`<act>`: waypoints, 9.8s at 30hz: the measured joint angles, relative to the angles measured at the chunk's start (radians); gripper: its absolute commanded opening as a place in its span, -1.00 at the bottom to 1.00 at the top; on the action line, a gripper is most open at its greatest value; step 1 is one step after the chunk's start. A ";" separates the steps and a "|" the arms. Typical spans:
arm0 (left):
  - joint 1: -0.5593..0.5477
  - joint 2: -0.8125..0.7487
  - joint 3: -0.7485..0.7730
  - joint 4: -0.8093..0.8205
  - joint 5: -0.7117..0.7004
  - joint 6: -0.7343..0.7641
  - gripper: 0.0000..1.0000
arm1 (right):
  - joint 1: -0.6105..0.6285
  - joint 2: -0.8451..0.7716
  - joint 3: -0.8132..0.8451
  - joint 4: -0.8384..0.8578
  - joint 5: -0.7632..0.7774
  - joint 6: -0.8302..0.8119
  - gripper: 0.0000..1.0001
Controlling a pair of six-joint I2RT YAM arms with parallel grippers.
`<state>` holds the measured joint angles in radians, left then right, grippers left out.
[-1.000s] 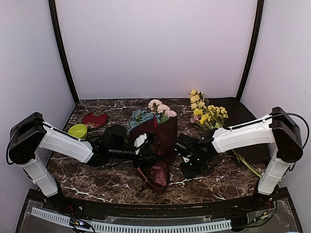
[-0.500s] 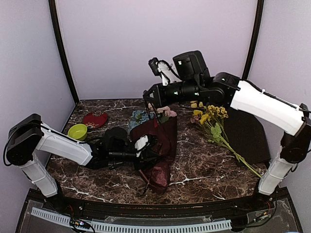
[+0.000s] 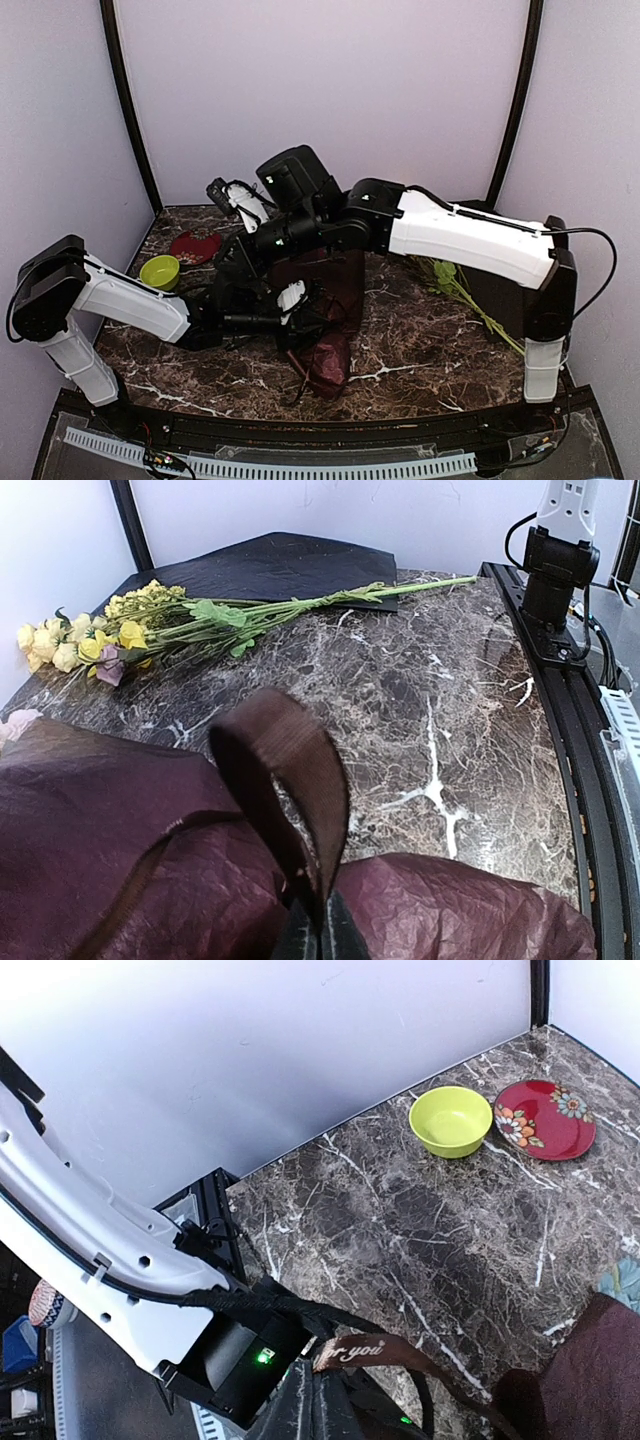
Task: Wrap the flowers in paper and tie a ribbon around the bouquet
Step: Cross the ribbon over the folded bouquet.
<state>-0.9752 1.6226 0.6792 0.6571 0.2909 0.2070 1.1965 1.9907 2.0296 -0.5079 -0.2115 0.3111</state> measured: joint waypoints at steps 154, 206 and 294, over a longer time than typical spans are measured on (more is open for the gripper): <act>-0.218 0.111 0.481 -0.540 0.016 0.175 0.74 | -0.360 -0.356 -0.899 0.367 -0.194 0.016 -1.00; 0.035 -0.050 0.066 -0.109 -0.029 -0.111 -1.00 | -0.327 -0.412 -0.945 0.392 -0.264 0.021 0.07; 0.034 -0.062 0.219 -0.598 -0.053 0.055 -0.69 | -0.251 -0.422 -1.126 0.433 -0.143 0.108 -1.00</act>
<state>-0.9409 1.5604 0.8986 0.0589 0.2382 0.2615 0.9455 1.5684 0.9031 -0.0753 -0.3546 0.4191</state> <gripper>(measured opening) 0.146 0.004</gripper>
